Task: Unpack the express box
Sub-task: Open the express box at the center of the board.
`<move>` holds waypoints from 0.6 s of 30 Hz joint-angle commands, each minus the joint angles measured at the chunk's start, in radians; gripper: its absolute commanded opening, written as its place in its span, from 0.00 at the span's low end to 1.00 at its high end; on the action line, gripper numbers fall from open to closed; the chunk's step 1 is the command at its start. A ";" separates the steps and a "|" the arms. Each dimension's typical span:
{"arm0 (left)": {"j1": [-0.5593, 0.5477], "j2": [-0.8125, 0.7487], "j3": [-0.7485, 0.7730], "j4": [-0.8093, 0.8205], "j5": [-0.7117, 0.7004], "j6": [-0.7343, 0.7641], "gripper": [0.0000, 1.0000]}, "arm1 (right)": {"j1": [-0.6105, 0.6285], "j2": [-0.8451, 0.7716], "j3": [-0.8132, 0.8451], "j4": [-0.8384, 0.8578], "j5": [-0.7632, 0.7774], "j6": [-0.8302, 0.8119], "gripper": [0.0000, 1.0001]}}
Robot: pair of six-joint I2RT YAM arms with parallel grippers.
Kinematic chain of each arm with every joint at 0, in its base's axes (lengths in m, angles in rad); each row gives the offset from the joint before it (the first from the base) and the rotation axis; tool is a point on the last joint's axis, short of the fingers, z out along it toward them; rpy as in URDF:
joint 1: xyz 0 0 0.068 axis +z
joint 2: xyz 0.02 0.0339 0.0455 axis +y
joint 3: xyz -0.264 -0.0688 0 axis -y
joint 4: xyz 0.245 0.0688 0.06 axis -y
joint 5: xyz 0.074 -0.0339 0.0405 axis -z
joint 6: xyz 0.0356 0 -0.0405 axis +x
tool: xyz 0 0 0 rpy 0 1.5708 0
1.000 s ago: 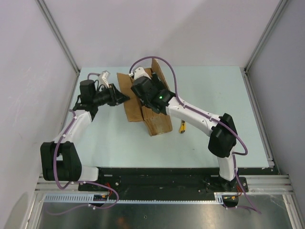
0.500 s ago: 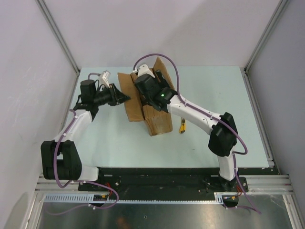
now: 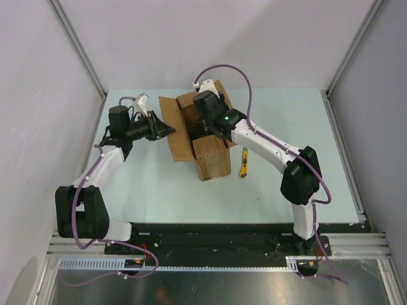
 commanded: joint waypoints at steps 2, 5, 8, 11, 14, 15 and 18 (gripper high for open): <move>-0.010 0.045 -0.062 -0.195 -0.023 0.077 0.00 | -0.069 0.051 -0.066 -0.097 -0.245 0.151 0.54; -0.010 0.048 -0.062 -0.192 -0.023 0.077 0.00 | -0.090 0.048 -0.098 -0.080 -0.309 0.178 0.55; -0.015 0.056 -0.060 -0.195 -0.022 0.076 0.00 | -0.113 0.047 -0.129 -0.068 -0.388 0.206 0.57; -0.019 0.064 -0.057 -0.193 -0.020 0.074 0.00 | -0.124 0.045 -0.167 -0.041 -0.446 0.215 0.60; -0.022 0.071 -0.051 -0.193 -0.017 0.073 0.00 | -0.126 0.062 -0.180 -0.042 -0.475 0.220 0.60; -0.022 0.073 -0.050 -0.193 -0.016 0.073 0.00 | -0.127 0.065 -0.181 -0.040 -0.495 0.224 0.60; -0.027 0.076 -0.045 -0.192 -0.017 0.071 0.00 | -0.130 0.074 -0.192 -0.028 -0.523 0.230 0.58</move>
